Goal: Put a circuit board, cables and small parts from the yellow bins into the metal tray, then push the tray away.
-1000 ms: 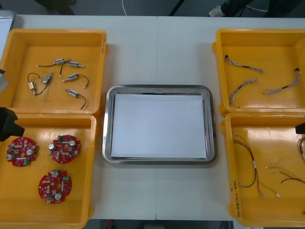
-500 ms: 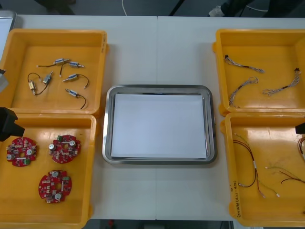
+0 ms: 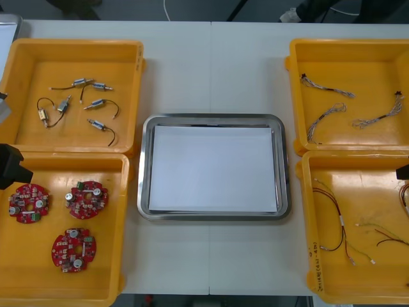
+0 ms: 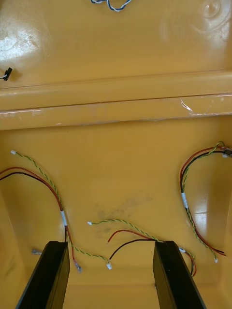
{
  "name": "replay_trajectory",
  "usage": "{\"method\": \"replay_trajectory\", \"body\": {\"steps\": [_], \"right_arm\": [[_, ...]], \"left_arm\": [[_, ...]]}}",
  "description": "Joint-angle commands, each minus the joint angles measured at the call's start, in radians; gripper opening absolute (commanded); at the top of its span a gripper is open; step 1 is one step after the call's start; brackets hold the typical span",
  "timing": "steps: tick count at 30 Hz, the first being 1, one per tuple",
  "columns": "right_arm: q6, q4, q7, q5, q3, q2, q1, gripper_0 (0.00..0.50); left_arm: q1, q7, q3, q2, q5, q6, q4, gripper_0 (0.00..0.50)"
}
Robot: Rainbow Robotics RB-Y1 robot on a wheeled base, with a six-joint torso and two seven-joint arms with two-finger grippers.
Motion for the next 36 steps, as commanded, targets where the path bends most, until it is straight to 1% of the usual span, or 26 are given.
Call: {"method": "replay_trajectory", "body": {"steps": [1,16,17,19,28,31,36], "right_arm": [[0.003,-0.004,0.029,-0.007,-0.032,-0.037,0.013,0.500],[0.003,-0.004,0.029,-0.007,-0.032,-0.037,0.013,0.500],[0.003,-0.004,0.029,-0.007,-0.032,-0.037,0.013,0.500],[0.003,-0.004,0.029,-0.007,-0.032,-0.037,0.013,0.500],[0.003,0.001,0.032,-0.010,-0.062,-0.053,-0.003,0.500],[0.003,0.001,0.039,-0.012,-0.066,-0.053,0.003,0.500],[0.003,0.001,0.050,-0.020,-0.079,-0.057,0.038,0.500]], "left_arm": [[0.018,-0.056,0.032,0.047,-0.003,0.006,-0.025,0.500],[0.018,-0.056,0.032,0.047,-0.003,0.006,-0.025,0.500],[0.031,-0.038,0.009,0.016,-0.005,0.006,-0.010,0.500],[0.029,-0.036,0.009,-0.001,-0.010,0.006,-0.007,0.500],[0.026,-0.036,0.007,-0.001,-0.023,0.004,-0.005,0.500],[0.035,-0.036,0.007,-0.003,-0.033,-0.018,-0.004,0.500],[0.075,-0.038,0.007,-0.003,-0.036,-0.101,0.004,0.500]]}}
